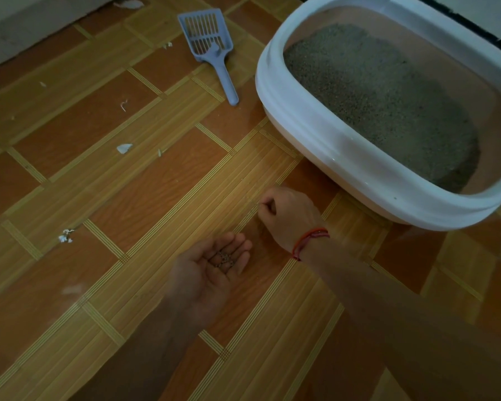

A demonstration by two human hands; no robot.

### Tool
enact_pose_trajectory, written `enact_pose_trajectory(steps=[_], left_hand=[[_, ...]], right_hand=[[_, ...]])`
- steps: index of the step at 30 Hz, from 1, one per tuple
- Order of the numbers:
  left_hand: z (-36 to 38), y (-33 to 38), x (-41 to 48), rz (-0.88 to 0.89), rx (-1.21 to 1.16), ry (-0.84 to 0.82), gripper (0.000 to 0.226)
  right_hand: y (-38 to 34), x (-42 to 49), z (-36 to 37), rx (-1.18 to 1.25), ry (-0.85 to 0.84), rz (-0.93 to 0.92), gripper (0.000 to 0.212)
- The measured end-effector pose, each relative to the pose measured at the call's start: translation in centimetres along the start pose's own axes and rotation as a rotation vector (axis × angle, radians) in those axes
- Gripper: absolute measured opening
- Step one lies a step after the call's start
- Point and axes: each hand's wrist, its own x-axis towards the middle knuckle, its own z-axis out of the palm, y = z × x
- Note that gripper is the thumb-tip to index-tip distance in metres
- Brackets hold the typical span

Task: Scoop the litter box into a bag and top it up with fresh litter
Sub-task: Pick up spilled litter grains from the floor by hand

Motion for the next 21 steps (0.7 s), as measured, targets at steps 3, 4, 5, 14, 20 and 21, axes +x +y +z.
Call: enact_pose_trajectory(steps=[3, 4, 5, 14, 20, 21], left_hand=[[0.0, 0.1, 0.0, 0.002, 0.005, 0.006, 0.031], [0.0, 0.0, -0.1, 0.0, 0.006, 0.007, 0.031], [0.0, 0.0, -0.1, -0.002, 0.005, 0.007, 0.032], [-0.2, 0.1, 0.2, -0.012, -0.012, -0.003, 0.031], [-0.2, 0.1, 0.2, -0.007, -0.012, -0.003, 0.033], [-0.1, 0.1, 0.2, -0.006, -0.015, -0.003, 0.033]], right_hand=[[0.0, -0.1, 0.1, 0.012, 0.008, -0.01, 0.012], [-0.1, 0.0, 0.2, 0.012, 0.007, -0.009, 0.012], [-0.2, 0.1, 0.2, 0.018, 0.006, -0.01, 0.012], [-0.6, 0.6, 0.3, -0.037, 0.003, -0.065, 0.019], [-1.0, 0.6, 0.1, -0.101, -0.042, -0.07, 0.021], [-1.0, 0.4, -0.1, -0.075, -0.032, -0.065, 0.02]])
